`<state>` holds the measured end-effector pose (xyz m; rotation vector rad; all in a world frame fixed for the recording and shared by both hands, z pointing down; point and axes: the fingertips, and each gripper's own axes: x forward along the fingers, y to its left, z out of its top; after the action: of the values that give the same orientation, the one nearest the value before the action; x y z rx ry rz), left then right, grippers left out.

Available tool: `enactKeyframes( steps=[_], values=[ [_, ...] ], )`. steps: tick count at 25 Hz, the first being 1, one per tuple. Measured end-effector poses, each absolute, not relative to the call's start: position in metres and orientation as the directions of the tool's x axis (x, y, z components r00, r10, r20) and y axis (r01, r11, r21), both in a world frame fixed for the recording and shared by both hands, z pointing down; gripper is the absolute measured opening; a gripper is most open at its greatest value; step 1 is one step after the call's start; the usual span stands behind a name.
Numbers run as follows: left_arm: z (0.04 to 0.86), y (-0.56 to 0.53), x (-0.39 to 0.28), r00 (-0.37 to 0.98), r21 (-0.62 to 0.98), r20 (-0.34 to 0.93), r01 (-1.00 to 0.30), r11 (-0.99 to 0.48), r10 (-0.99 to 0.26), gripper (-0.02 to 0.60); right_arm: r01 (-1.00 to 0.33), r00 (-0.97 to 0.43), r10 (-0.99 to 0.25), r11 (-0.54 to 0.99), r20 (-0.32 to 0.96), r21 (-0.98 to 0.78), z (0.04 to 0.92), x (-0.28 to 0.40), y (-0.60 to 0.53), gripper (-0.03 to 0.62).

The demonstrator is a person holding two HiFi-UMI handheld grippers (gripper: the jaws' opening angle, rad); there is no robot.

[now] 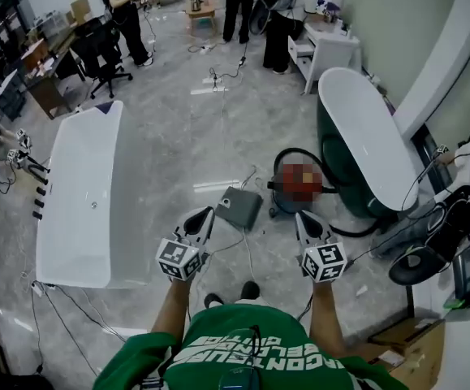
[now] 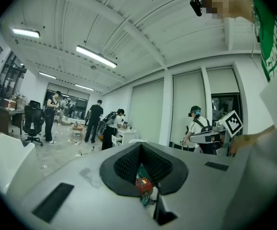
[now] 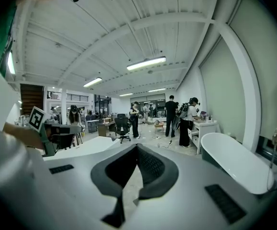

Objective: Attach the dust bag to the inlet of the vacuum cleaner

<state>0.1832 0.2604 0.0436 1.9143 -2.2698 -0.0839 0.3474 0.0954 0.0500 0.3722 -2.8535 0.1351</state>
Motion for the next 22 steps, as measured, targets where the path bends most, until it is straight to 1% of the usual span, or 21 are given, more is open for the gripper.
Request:
enactKeyframes(
  steps=[9, 13, 17, 22],
  values=[
    [0.047, 0.246, 0.195, -0.192, 0.147, 0.081, -0.968, 0.202, -0.978, 0.002, -0.205, -0.945, -0.182, 0.977, 0.270, -0.058, 0.058, 0.337, 0.076, 0.006],
    [0.042, 0.243, 0.191, -0.213, 0.146, 0.071, -0.964, 0.222, -0.974, 0.002, -0.195, -0.951, -0.168, 0.977, 0.259, -0.084, 0.057, 0.332, 0.069, 0.006],
    [0.041, 0.233, 0.178, -0.220, 0.152, 0.076, -0.961, 0.229, -0.973, 0.002, -0.198, -0.955, -0.167, 0.974, 0.245, -0.108, 0.054, 0.323, 0.058, 0.007],
    [0.043, 0.218, 0.168, -0.191, 0.167, 0.078, -0.965, 0.202, -0.979, 0.002, -0.215, -0.952, -0.185, 0.971, 0.245, -0.101, 0.056, 0.317, 0.051, 0.006]
  ],
)
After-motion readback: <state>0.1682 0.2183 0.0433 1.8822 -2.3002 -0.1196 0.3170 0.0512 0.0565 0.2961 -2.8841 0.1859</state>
